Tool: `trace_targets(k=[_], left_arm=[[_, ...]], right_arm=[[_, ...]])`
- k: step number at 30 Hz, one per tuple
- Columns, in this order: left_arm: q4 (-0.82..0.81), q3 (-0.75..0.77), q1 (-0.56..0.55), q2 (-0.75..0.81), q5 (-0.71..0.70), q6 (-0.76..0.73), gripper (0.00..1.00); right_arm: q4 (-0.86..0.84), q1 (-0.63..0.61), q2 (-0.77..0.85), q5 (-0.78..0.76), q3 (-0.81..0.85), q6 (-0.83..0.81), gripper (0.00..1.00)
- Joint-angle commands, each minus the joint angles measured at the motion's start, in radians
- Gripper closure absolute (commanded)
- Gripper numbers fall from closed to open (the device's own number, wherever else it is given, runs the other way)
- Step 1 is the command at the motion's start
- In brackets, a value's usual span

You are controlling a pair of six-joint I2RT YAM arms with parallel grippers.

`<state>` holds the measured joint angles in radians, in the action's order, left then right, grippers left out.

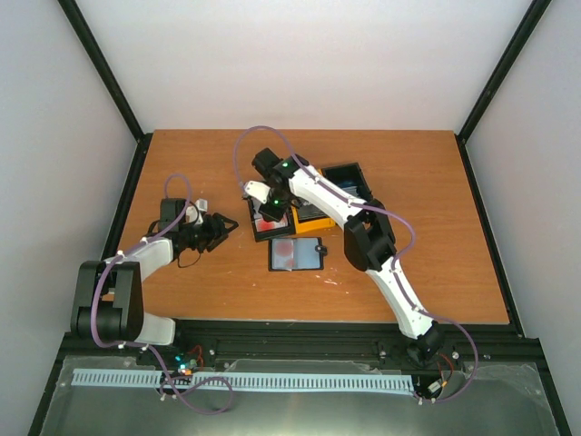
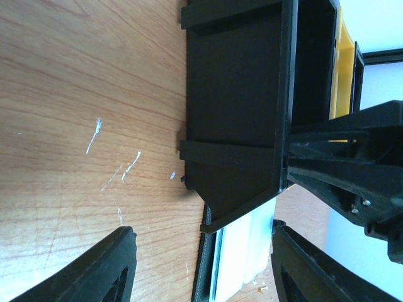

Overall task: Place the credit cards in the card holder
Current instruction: Pick up the credit card from the storage box.

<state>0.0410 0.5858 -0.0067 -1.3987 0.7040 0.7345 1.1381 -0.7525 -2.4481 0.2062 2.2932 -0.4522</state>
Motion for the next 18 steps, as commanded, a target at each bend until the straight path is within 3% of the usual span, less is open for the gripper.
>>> trace_targets(k=[1, 18], left_arm=[[-0.021, 0.004, 0.005, -0.004, 0.008, 0.006, 0.4], [-0.021, 0.008, 0.005, -0.009, 0.007, 0.006, 0.4]], right_arm=[[0.058, 0.0, 0.04, 0.076, -0.006, -0.044, 0.82], [0.095, 0.005, -0.025, 0.052, -0.003, -0.093, 0.77]])
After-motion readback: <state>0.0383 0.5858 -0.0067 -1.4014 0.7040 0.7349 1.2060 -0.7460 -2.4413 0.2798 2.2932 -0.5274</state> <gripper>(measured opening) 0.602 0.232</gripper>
